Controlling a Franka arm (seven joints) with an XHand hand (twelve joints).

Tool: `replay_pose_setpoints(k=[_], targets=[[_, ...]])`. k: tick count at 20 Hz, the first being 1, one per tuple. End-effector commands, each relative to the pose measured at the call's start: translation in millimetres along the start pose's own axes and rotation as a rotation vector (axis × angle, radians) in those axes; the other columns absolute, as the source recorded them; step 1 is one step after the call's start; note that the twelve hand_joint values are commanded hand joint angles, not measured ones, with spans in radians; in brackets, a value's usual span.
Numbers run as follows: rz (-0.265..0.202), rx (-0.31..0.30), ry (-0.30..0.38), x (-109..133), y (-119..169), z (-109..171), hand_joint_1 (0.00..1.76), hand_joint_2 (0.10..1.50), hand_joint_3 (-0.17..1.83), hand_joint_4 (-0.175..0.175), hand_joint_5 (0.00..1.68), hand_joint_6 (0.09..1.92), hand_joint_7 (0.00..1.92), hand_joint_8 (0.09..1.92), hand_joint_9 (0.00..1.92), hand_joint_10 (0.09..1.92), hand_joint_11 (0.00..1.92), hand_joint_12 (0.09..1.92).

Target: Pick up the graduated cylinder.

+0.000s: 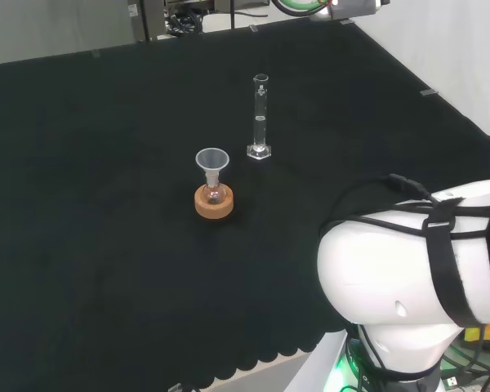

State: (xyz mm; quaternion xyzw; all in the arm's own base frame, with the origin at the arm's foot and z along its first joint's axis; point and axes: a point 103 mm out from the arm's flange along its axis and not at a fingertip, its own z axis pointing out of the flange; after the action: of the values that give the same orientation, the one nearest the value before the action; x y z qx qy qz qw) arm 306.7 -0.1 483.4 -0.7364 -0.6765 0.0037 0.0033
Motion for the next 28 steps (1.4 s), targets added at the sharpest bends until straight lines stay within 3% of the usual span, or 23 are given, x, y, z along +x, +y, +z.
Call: replay_pose_setpoints(k=[1, 6, 11, 17, 22, 28], targets=[[0.002, -0.009, -0.008, -0.2, 0.6, -0.2, 0.02, 1.1, 0.56, -0.003, 0.2, 0.23, 0.04, 0.54, 0.27, 0.64, 0.19, 1.31], [0.008, -0.005, -0.009, 4.2, 2.8, -12.0, 0.0, 1.19, 0.4, -0.003, 0.26, 0.09, 0.03, 0.52, 0.27, 0.63, 0.16, 1.36], [0.01, -0.004, -0.045, 8.9, 7.6, -1.2, 0.0, 1.19, 0.39, -0.003, 0.26, 0.09, 0.03, 0.52, 0.27, 0.63, 0.16, 1.36], [0.03, 0.013, -0.04, -0.9, 22.7, 25.3, 0.0, 1.2, 0.38, -0.003, 0.26, 0.09, 0.03, 0.52, 0.27, 0.62, 0.16, 1.36], [0.012, -0.017, -0.021, -19.8, 63.6, 61.3, 0.0, 1.2, 0.37, -0.006, 0.27, 0.09, 0.06, 0.53, 0.28, 0.63, 0.16, 1.36], [0.021, -0.086, 0.077, -66.9, 130.5, 111.6, 0.1, 1.18, 0.33, -0.019, 0.31, 0.09, 0.13, 0.56, 0.34, 0.64, 0.19, 1.37]])
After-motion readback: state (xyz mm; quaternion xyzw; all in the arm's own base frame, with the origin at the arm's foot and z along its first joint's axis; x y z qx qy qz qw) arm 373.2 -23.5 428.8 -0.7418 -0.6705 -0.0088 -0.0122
